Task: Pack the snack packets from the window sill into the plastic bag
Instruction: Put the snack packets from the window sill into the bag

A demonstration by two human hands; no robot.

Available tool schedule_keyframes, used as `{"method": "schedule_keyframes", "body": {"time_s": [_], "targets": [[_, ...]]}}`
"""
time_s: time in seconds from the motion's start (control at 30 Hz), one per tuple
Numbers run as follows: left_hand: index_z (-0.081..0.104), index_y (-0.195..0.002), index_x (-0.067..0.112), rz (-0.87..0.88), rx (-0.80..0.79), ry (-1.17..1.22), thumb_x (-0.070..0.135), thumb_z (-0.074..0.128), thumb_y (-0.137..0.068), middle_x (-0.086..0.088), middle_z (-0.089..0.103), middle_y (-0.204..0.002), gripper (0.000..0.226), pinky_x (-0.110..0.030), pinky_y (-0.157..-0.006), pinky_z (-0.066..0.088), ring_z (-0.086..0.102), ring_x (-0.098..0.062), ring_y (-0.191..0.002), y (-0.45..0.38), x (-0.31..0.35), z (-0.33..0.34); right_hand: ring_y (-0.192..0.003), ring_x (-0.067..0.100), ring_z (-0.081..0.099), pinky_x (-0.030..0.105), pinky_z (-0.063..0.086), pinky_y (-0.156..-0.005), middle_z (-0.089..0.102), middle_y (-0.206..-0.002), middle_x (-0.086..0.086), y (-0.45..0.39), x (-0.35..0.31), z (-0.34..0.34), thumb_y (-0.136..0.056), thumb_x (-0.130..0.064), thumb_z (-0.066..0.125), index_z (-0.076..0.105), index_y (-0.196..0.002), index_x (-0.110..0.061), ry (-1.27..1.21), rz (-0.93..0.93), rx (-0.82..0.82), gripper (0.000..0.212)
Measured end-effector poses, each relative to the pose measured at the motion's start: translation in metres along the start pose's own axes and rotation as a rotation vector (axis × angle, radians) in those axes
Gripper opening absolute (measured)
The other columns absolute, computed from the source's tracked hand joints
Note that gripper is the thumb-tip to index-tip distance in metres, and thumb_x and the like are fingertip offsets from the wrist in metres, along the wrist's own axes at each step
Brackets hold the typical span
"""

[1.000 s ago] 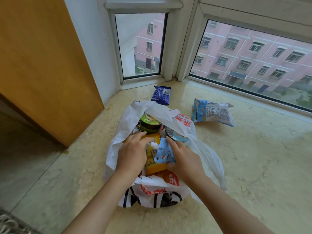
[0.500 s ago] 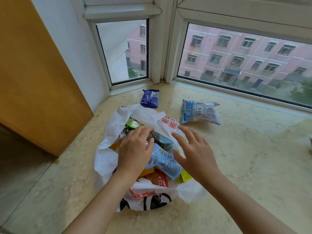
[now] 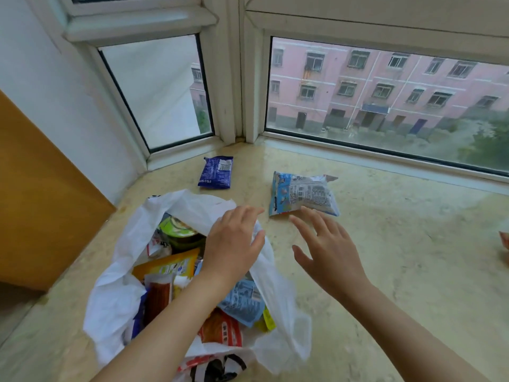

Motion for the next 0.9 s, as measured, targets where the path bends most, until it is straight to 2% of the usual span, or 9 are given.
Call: {"method": "schedule_keyframes", "body": {"time_s": [0.17, 0.3, 0.5, 0.57, 0.63, 0.67, 0.73, 0.8, 0.9], "targets": [[0.041, -0.139, 0.027, -0.045, -0.044, -0.019, 0.038, 0.049, -0.095, 0.008, 0.048, -0.136, 0.046, -0.030, -0.098, 0.037, 0.044, -0.013, -0.122, -0.029, -0.002, 0.018, -0.120, 0.034, 0.054, 0.049, 0.047, -0.096, 0.055, -0.134, 0.013, -0.028, 0.031, 0.021, -0.065, -0.030, 0.083, 0.056, -0.130, -0.016, 0.033, -0.017, -0.078, 0.071], [0.033, -0.144, 0.028, -0.064, -0.068, -0.038, 0.040, 0.047, -0.096, 0.009, 0.041, -0.142, 0.051, -0.026, -0.100, 0.033, 0.037, -0.011, -0.127, -0.050, -0.013, 0.032, -0.122, 0.038, 0.053, 0.058, 0.045, -0.096, 0.054, -0.135, 0.017, -0.054, 0.047, 0.045, -0.055, -0.029, 0.088, 0.054, -0.132, -0.016, 0.105, -0.037, -0.138, 0.086], [0.022, -0.149, 0.027, -0.082, -0.090, -0.052, 0.044, 0.044, -0.097, 0.006, 0.029, -0.152, 0.059, -0.031, -0.106, 0.034, 0.029, -0.013, -0.136, -0.089, -0.028, 0.052, -0.134, 0.038, 0.039, 0.064, 0.031, -0.103, 0.043, -0.145, 0.014, -0.095, 0.060, 0.077, -0.054, -0.023, 0.085, 0.047, -0.139, -0.023, 0.253, -0.017, -0.235, 0.092], [0.019, -0.150, 0.026, -0.090, -0.120, -0.072, 0.045, 0.043, -0.097, 0.005, 0.025, -0.155, 0.062, -0.033, -0.108, 0.033, 0.025, -0.014, -0.139, -0.103, -0.034, 0.059, -0.142, 0.039, 0.023, 0.067, 0.019, -0.107, 0.027, -0.154, 0.014, -0.108, 0.064, 0.083, -0.068, -0.025, 0.078, 0.033, -0.146, -0.028, 0.291, -0.013, -0.278, 0.090], [0.018, -0.151, 0.026, -0.099, -0.146, -0.095, 0.047, 0.043, -0.097, 0.005, 0.024, -0.155, 0.063, -0.033, -0.109, 0.032, 0.024, -0.015, -0.140, -0.115, -0.041, 0.067, -0.146, 0.036, 0.000, 0.066, 0.002, -0.109, 0.002, -0.160, 0.011, -0.118, 0.073, 0.093, -0.087, -0.030, 0.061, 0.008, -0.151, -0.032, 0.281, -0.003, -0.329, 0.083], [0.018, -0.151, 0.026, -0.103, -0.154, -0.102, 0.047, 0.043, -0.097, 0.004, 0.025, -0.155, 0.064, -0.034, -0.109, 0.032, 0.024, -0.015, -0.140, -0.120, -0.044, 0.070, -0.146, 0.035, -0.005, 0.065, 0.000, -0.110, -0.004, -0.160, 0.009, -0.123, 0.078, 0.097, -0.091, -0.032, 0.055, 0.001, -0.151, -0.034, 0.280, 0.011, -0.366, 0.080], [0.019, -0.151, 0.025, -0.121, -0.170, -0.112, 0.048, 0.044, -0.096, 0.003, 0.024, -0.155, 0.065, -0.034, -0.109, 0.033, 0.024, -0.016, -0.140, -0.129, -0.051, 0.077, -0.145, 0.034, 0.000, 0.062, 0.008, -0.111, -0.003, -0.159, 0.009, -0.131, 0.084, 0.101, -0.093, -0.038, 0.052, -0.002, -0.150, -0.034, 0.261, 0.032, -0.390, 0.080], [0.017, -0.151, 0.025, -0.142, -0.190, -0.122, 0.050, 0.045, -0.095, 0.002, 0.022, -0.156, 0.067, -0.036, -0.109, 0.035, 0.022, -0.018, -0.141, -0.139, -0.059, 0.083, -0.142, 0.031, 0.016, 0.055, 0.021, -0.107, 0.004, -0.159, 0.010, -0.138, 0.088, 0.101, -0.092, -0.044, 0.052, 0.000, -0.150, -0.036, 0.239, 0.047, -0.386, 0.078], [0.009, -0.152, 0.024, -0.200, -0.259, -0.164, 0.050, 0.046, -0.094, -0.002, 0.010, -0.160, 0.073, -0.044, -0.111, 0.031, 0.011, -0.023, -0.146, -0.156, -0.075, 0.096, -0.125, 0.029, 0.043, 0.048, 0.034, -0.093, 0.027, -0.153, 0.010, -0.145, 0.086, 0.101, -0.086, -0.053, 0.058, 0.016, -0.149, -0.039, 0.245, 0.049, -0.319, 0.076]]}}
Point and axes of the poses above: each hand's wrist, its own y-axis away from the middle knuckle, its own z-axis out of the palm, x = y × z, the point moved 5 cm from there along -y, towards the middle knuckle
